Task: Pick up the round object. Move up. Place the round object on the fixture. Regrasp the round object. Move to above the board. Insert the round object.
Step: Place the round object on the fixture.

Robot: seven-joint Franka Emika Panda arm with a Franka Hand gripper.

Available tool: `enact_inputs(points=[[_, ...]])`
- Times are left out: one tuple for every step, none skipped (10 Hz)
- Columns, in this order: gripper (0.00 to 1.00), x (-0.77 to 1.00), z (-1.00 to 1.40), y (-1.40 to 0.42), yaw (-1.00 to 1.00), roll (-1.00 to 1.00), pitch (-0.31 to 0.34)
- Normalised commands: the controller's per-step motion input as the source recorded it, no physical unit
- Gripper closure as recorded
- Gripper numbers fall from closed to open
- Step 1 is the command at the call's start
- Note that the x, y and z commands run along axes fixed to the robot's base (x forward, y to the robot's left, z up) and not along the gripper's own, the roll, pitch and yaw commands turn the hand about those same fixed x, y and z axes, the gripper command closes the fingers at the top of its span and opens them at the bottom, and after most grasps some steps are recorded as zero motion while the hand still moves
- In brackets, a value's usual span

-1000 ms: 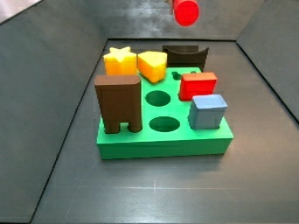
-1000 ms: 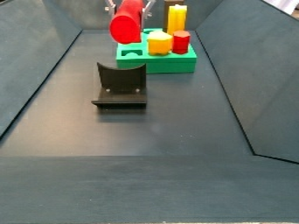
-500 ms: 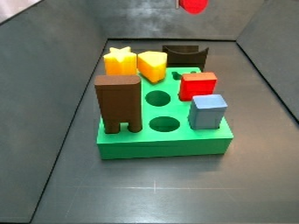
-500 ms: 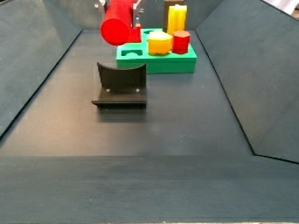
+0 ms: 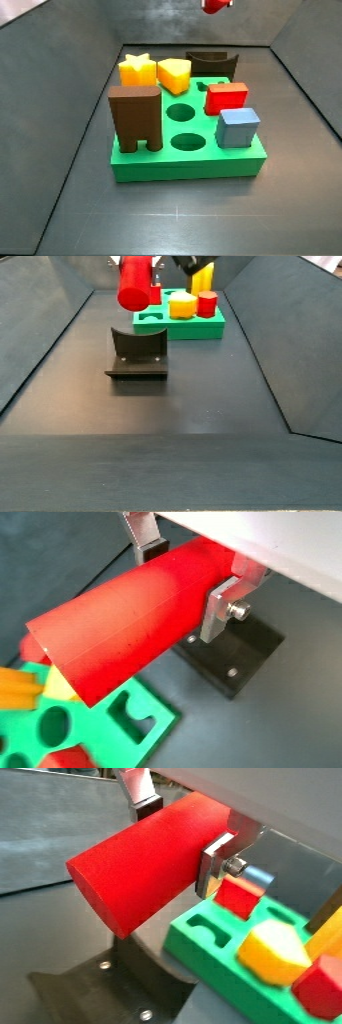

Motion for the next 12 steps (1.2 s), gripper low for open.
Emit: enact_inputs(points=[[1.00,0.07,-0.01,0.04,-0.18,-0.78,0.132],[1.00,0.07,-0.01,0.04,-0.17,-0.59,0.096],[1.00,0.07,-0.01,0.04,-0.15,-0.35,0.055],[1.00,0.06,0.00,0.03,-0.14,-0.27,0.037],[1.00,0.12,-1.00,0.13,-0.01,-1.00,0.142],[1.00,0.13,-1.00,0.14,-0.01,-1.00,0.133],[1.00,0.14,-1.00,0.14,-0.04,-1.00,0.171],[1.00,0.15,-1.00,0.14,-0.08,-0.86,0.189],[1.00,0.16,-1.00,0.14,-0.11,-0.69,0.171],[1.00,0.16,-1.00,0.14,-0.14,-0.51,0.146],[1.00,0.18,-1.00,0.14,-0.16,-0.30,0.110],[1.00,0.18,-0.94,0.13,-0.17,-0.22,0.079]])
